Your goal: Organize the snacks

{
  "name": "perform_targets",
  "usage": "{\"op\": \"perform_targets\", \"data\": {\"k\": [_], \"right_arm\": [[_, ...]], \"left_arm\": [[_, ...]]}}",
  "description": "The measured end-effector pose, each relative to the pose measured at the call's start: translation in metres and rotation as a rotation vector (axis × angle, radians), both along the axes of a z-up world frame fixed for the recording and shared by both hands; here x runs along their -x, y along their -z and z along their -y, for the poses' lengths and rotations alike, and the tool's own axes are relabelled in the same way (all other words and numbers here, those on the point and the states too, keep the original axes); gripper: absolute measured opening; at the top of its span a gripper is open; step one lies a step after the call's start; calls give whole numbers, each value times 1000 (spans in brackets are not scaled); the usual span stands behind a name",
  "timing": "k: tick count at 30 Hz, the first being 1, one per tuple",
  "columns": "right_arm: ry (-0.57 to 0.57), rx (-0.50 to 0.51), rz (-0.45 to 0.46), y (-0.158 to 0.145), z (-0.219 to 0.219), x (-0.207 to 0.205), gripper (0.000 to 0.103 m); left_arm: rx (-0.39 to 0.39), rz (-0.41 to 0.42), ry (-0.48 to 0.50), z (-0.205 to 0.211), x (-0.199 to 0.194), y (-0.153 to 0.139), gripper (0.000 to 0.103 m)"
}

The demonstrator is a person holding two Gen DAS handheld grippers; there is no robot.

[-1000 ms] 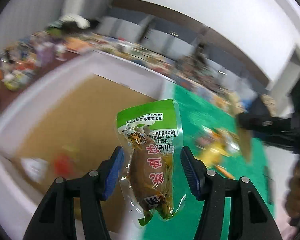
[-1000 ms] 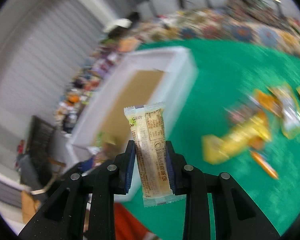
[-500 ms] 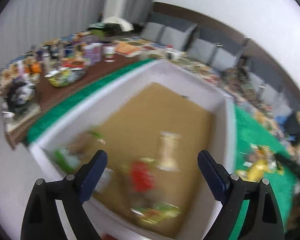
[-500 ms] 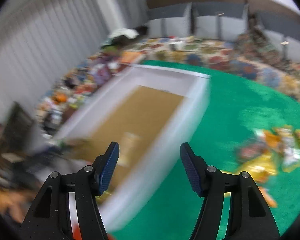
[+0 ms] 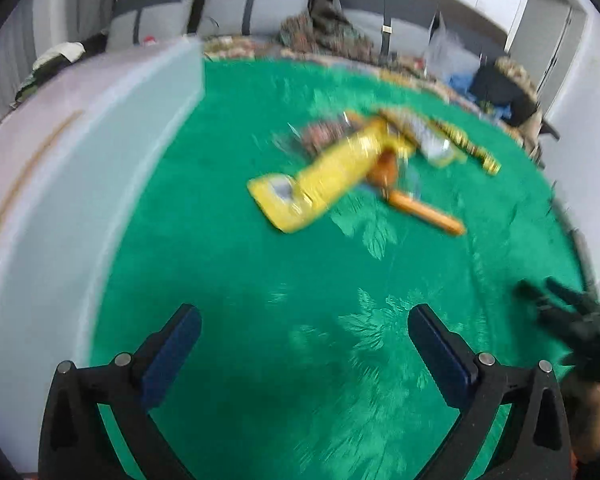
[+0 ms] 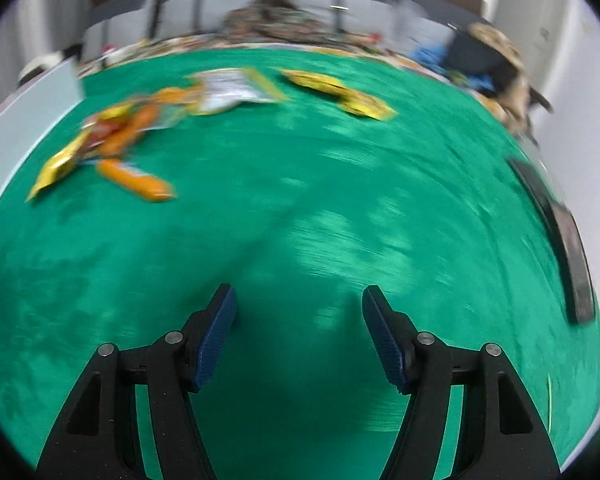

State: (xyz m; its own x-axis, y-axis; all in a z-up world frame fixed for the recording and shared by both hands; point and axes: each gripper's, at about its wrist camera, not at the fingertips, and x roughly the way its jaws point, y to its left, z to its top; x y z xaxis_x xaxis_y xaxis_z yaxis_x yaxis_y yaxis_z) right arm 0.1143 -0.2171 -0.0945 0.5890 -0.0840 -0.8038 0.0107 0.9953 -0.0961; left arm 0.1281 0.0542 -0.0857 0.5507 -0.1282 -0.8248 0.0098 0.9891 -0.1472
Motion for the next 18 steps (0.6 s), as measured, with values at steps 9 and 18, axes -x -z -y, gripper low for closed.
{"op": "perform_targets", "data": {"k": [9,18], "right_arm": [[22,-41,39,1,30,-23,70],[22,-80,26,7,35,-19,83]], "left_arm": [[-151,31,40,45,-40,34,102],[-140,40,16,44,-48,39,103]]}}
